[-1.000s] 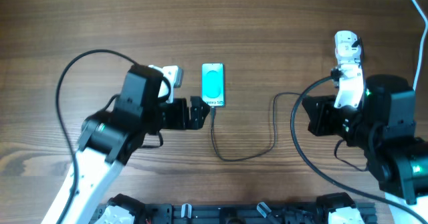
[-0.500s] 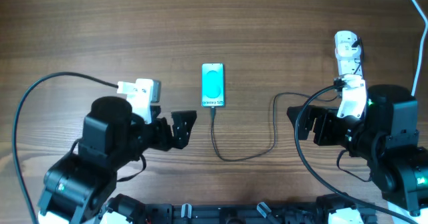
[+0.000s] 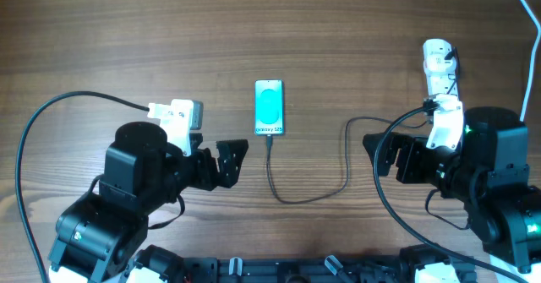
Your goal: Plug charger to phone and switch on socket
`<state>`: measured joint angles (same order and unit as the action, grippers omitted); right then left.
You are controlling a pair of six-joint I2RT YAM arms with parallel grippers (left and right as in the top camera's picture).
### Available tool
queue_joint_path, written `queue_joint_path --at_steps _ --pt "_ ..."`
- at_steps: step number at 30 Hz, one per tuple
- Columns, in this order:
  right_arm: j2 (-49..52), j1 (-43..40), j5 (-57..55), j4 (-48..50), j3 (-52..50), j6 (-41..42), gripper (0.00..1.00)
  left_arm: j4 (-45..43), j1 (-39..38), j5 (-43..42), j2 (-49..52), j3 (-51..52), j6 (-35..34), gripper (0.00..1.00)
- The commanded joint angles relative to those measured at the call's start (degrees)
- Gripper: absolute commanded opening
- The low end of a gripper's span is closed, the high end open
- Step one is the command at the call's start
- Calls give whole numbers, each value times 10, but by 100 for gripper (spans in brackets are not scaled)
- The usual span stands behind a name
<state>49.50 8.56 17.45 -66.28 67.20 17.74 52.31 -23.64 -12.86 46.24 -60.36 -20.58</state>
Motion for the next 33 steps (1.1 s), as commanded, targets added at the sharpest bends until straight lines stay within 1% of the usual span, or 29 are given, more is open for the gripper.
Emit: queue_joint_path --at_steps 1,7,10,12,15,16,23,27,32,33 --pt "-2 3 -12 0 -5 5 100 -1 -3 10 0 3 9 100" --pt "-2 3 -12 0 -5 5 100 -1 -3 10 0 3 9 100" --pt "-2 3 -12 0 -5 5 100 5 0 10 -24 5 9 100" --pt "-2 3 -12 0 -5 5 100 19 17 11 -46 5 9 100" --pt "-2 3 -12 0 -5 5 100 50 70 23 -100 5 9 100" --pt "-2 3 -12 0 -5 5 100 59 100 23 -127 8 6 100" --pt "-2 3 -12 0 -5 5 100 58 252 39 -267 76 9 100" --pt "-2 3 -12 0 -5 5 100 16 280 61 -305 136 9 100" --pt "-2 3 -12 0 -5 5 100 -107 284 63 -369 247 5 100" --pt "-2 3 -12 0 -5 5 100 -150 284 63 -388 288 -3 100"
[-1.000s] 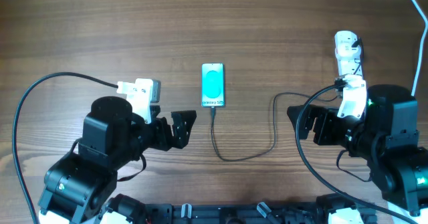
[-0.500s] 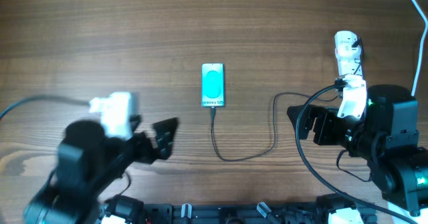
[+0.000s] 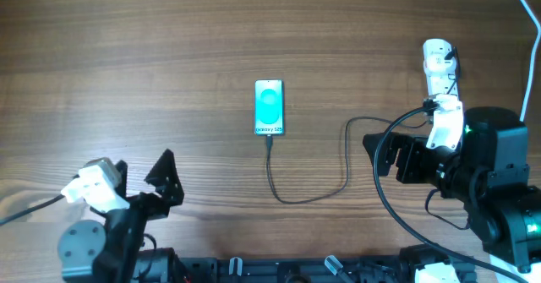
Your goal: Plug charger to phone and switch on socket
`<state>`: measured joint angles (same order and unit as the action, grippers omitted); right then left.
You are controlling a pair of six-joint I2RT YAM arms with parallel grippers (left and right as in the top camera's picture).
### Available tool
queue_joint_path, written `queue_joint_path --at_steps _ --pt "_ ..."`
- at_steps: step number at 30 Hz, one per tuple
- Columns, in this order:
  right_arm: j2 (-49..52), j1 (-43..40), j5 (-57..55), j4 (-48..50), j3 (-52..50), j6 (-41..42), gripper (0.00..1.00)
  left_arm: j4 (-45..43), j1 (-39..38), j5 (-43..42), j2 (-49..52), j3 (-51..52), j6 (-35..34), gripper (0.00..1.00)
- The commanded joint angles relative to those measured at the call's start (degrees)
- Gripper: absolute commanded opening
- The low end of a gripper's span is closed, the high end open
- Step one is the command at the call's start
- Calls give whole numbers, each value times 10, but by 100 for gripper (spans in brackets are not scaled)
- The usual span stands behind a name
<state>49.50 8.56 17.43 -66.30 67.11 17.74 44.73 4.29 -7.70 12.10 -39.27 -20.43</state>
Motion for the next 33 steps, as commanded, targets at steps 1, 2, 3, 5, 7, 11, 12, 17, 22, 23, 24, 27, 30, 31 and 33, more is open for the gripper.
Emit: queue_joint_path --at_steps 1,2,3,5,7,11,12,17,22,23,24,27,30,31,33 --pt "-2 3 -12 0 -4 5 100 -94 4 12 -54 95 -11 100" --pt "-2 3 -12 0 -4 5 100 -122 4 12 -64 118 -16 100" --pt "-2 3 -12 0 -4 5 100 -152 4 12 -73 141 -26 100" --pt "-2 3 -12 0 -4 5 100 -212 5 13 -86 184 -44 100" --pt "-2 3 -12 0 -4 5 100 -271 5 19 -95 225 -69 100" --pt "-2 3 -12 0 -4 5 100 -367 5 40 -107 293 -123 100" --pt "-2 3 -12 0 -4 5 100 -381 5 44 -110 304 -132 100" --pt "-2 3 -12 0 -4 5 100 -425 5 77 -120 345 -167 100" --pt "-2 3 -12 0 -4 5 100 -407 5 111 -120 346 -175 100" --pt "-2 3 -12 0 -4 5 100 -398 5 115 -120 346 -176 100" --pt "-2 3 -12 0 -4 5 100 -377 5 119 -120 346 -176 100" --pt "-2 3 -12 0 -4 5 100 -339 5 119 -120 346 -176 100" --pt "-2 3 -12 0 -4 5 100 -304 5 119 -120 346 -176 100" --pt "-2 3 -12 0 -4 5 100 -296 5 118 -120 346 -174 100" --pt "-2 3 -12 0 -4 4 100 -297 5 118 -120 346 -174 100"
